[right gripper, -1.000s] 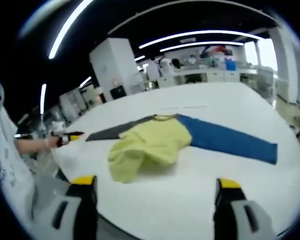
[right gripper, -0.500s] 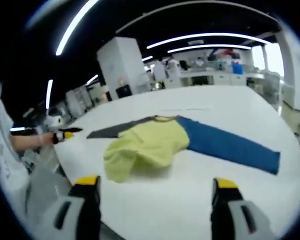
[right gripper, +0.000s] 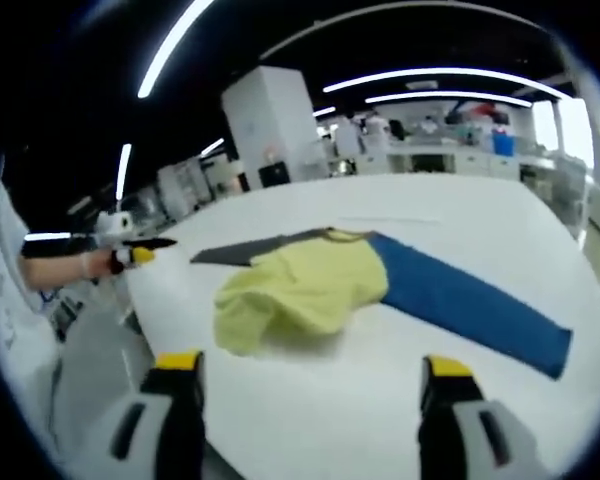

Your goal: Fold the garment on the visible template until the final outline fits inside the template.

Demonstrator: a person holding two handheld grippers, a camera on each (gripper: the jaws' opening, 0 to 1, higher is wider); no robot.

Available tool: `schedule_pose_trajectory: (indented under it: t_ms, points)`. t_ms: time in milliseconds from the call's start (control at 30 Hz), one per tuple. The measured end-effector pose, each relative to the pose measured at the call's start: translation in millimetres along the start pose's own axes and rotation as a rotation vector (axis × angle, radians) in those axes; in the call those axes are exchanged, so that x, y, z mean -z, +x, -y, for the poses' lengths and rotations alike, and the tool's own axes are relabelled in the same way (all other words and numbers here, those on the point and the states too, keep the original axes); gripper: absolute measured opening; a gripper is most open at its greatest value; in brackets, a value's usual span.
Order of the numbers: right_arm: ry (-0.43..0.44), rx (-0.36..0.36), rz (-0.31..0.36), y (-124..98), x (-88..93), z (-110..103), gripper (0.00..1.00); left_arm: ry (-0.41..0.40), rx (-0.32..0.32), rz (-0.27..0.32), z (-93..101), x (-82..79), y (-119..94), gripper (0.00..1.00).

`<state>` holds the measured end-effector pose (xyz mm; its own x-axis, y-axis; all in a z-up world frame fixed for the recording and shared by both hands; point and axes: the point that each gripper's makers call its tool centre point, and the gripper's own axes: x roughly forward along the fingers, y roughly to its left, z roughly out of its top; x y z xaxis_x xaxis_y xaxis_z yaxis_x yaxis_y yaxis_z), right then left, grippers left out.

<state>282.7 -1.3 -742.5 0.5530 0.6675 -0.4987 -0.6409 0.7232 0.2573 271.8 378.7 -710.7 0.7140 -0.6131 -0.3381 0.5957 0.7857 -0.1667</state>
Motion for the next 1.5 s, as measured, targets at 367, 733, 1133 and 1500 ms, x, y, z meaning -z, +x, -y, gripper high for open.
schedule_pose_trajectory:
  t_ms: [367,733,1133,1500]
  points:
    - [-0.026,-0.058,0.027,13.4,-8.4,11.5,0.88,0.001,-0.044,0.034,17.8,-3.9,11.8,0.65]
    - [-0.063,-0.075,0.018,36.5,-6.5,15.5,0.78,-0.007,-0.066,0.038,25.7,2.4,14.3,0.64]
    - [-0.358,-0.122,-0.056,91.6,-7.6,-17.3,0.57,-0.050,-0.069,0.047,29.6,13.9,13.0,0.63]
    - [-0.450,-0.114,-0.127,114.9,0.4,-17.7,0.21,-0.071,-0.052,0.047,54.9,20.3,12.1,0.63]
